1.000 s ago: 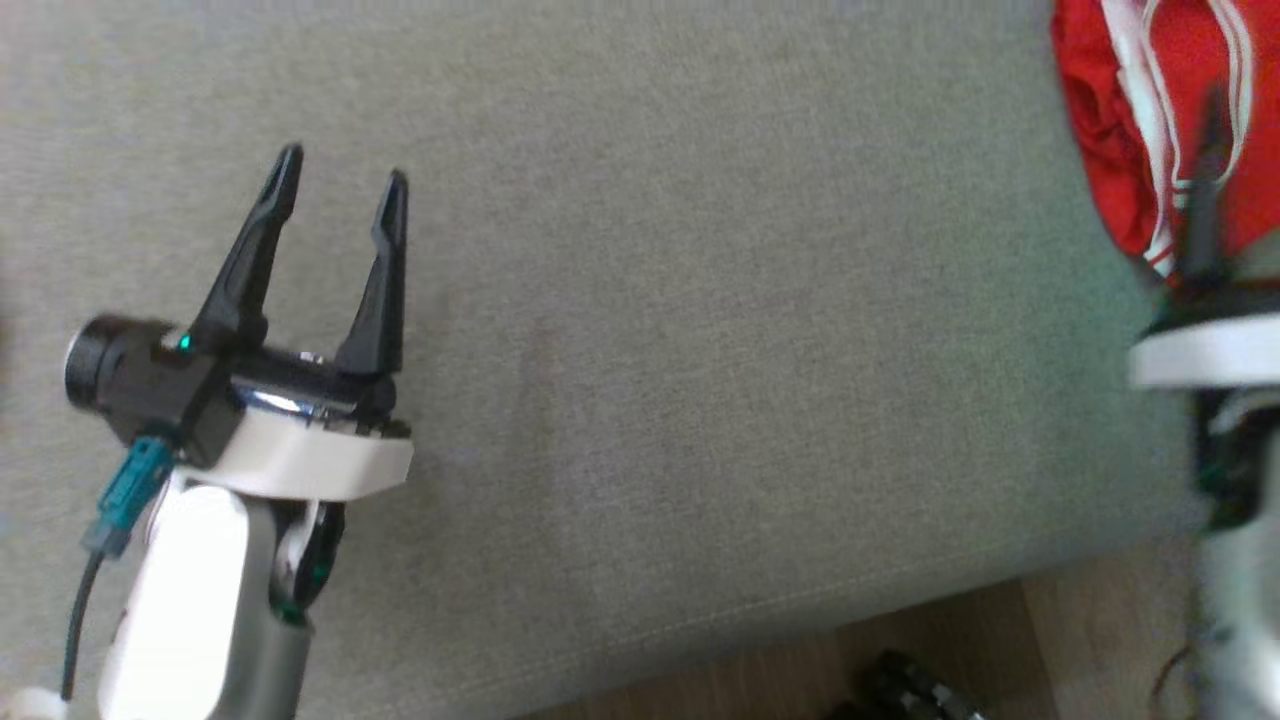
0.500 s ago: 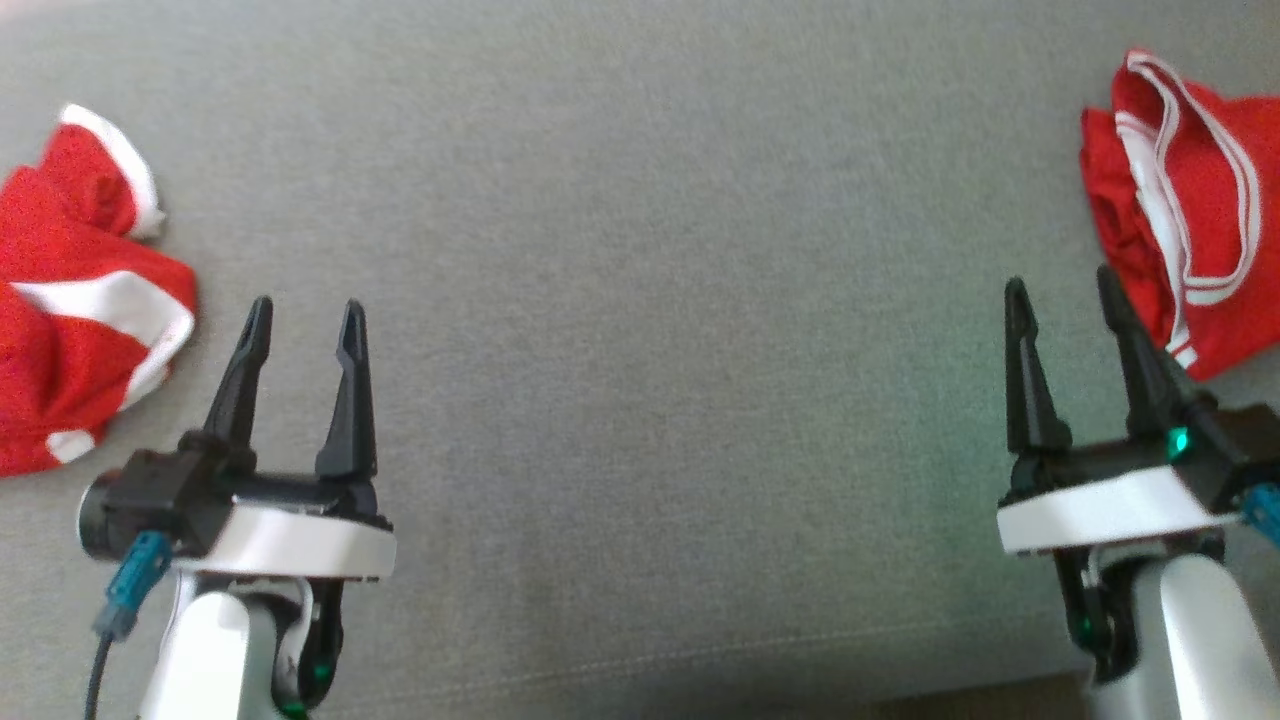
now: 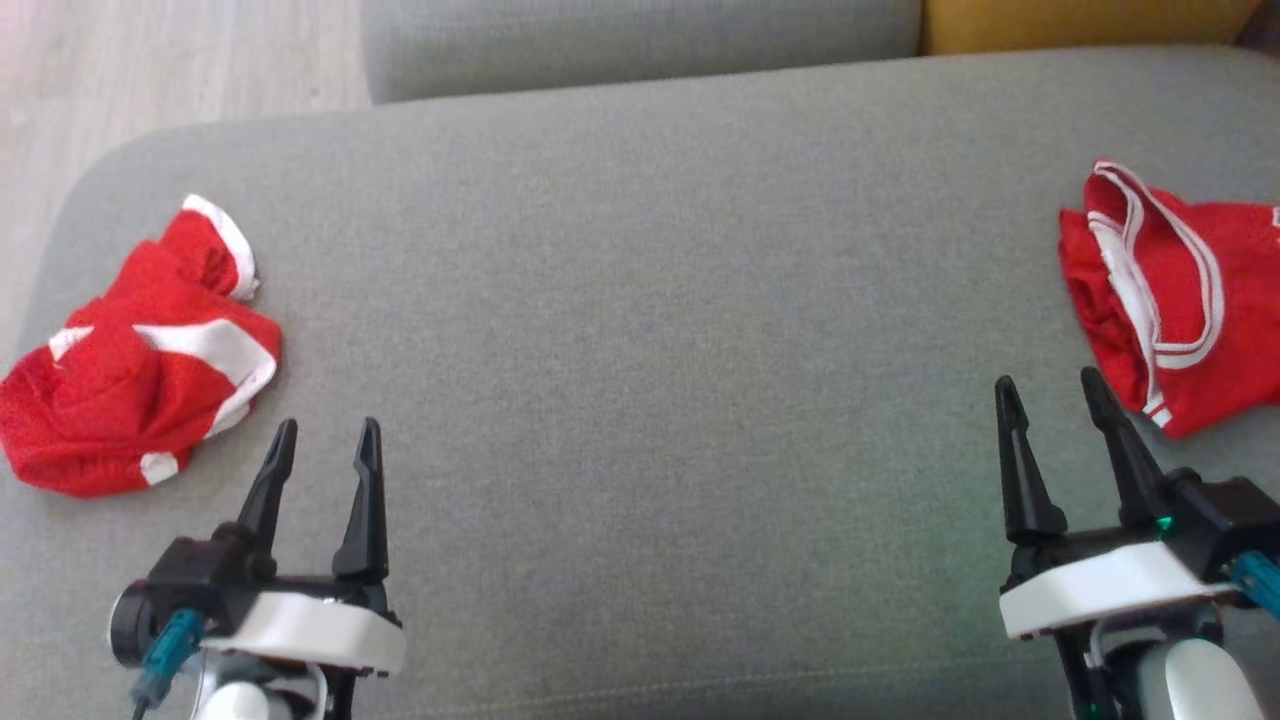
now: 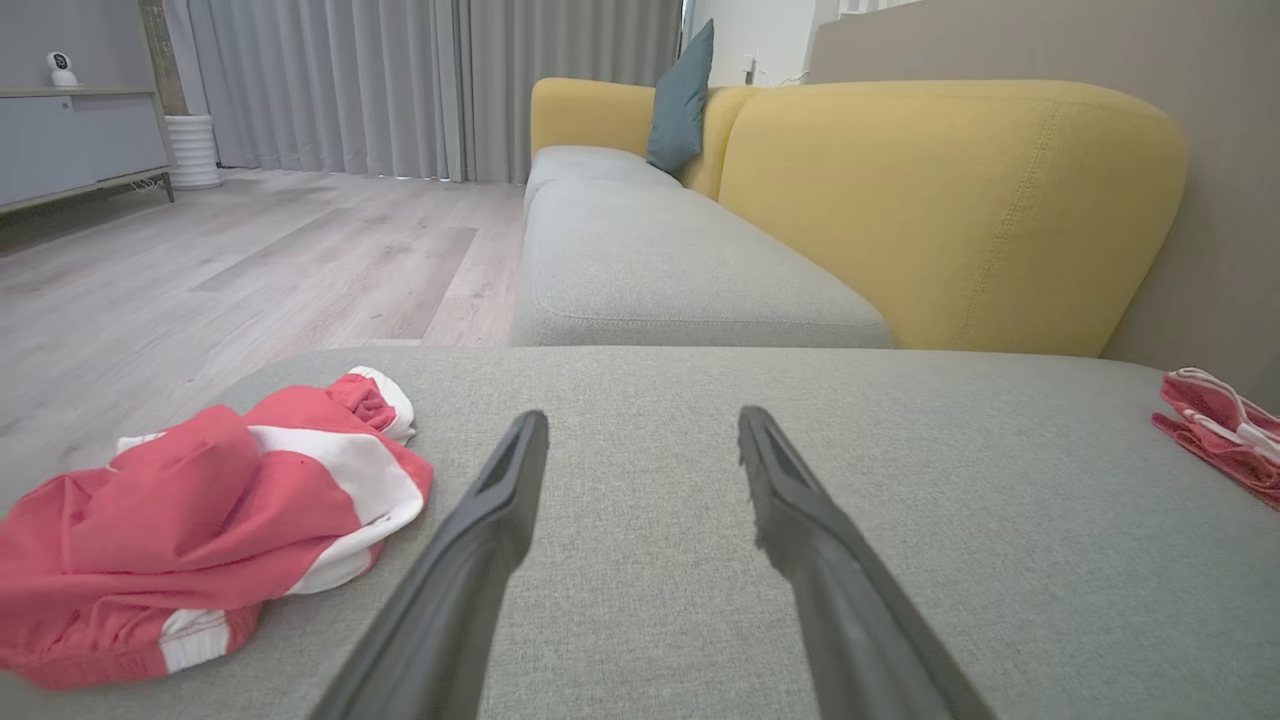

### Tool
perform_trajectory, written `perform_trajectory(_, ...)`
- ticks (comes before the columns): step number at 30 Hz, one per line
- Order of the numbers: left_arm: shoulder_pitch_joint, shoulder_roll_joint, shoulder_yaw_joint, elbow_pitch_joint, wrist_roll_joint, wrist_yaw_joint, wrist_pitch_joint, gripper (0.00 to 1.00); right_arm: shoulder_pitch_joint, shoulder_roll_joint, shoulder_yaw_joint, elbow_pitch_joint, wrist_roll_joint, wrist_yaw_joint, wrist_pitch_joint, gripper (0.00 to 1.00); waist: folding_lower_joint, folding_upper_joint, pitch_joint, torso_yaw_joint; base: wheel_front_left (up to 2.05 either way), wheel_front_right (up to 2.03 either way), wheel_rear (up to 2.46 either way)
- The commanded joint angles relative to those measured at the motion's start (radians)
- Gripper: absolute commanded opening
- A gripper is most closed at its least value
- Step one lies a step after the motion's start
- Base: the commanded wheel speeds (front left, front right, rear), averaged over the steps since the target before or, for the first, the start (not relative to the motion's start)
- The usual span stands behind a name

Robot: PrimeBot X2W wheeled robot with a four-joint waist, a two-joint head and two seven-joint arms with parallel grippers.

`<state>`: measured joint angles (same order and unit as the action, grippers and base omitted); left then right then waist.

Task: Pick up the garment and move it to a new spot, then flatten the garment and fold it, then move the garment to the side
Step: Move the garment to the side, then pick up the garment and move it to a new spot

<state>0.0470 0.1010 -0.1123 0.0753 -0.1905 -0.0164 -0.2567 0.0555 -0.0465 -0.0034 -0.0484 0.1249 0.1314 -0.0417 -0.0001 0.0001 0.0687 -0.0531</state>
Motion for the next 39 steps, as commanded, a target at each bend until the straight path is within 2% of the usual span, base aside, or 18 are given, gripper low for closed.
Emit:
perform_trajectory(1, -0.021, 0.006, 0.039, -0.027, -0.002, 0.008, -0.005, 1.00, -0.015, -0.004, 0.020, -0.038, 0.007, -0.001, 0.008, 1.00, 0.0001, -0.0001, -0.017, 0.001, 0.00, 0.00, 0.00)
perform_trajectory(10, 0.003, 0.004, 0.035, -0.006, 0.001, 0.023, -0.005, 1.00, 0.016, -0.004, 0.020, -0.044, 0.019, -0.001, 0.031, 1.00, 0.0001, -0.0001, -0.058, 0.007, 0.00, 0.00, 0.00)
perform_trajectory(28, -0.006, 0.010, 0.034, 0.007, -0.002, 0.026, -0.005, 1.00, 0.023, -0.004, 0.015, -0.049, 0.020, -0.001, 0.039, 1.00, 0.0001, -0.0001, -0.059, 0.015, 0.00, 0.00, 0.00)
perform_trajectory(34, -0.020, 0.007, 0.042, -0.007, -0.003, 0.027, -0.005, 1.00, 0.034, -0.004, 0.003, -0.067, 0.015, -0.001, 0.047, 1.00, 0.0001, -0.0001, -0.045, 0.068, 0.00, 0.00, 0.00)
perform_trajectory(39, -0.048, 0.001, 0.043, -0.020, -0.001, 0.021, -0.005, 1.00, 0.032, -0.004, 0.002, -0.097, 0.008, -0.001, 0.060, 1.00, 0.0001, -0.0001, -0.030, 0.163, 0.00, 0.00, 0.00)
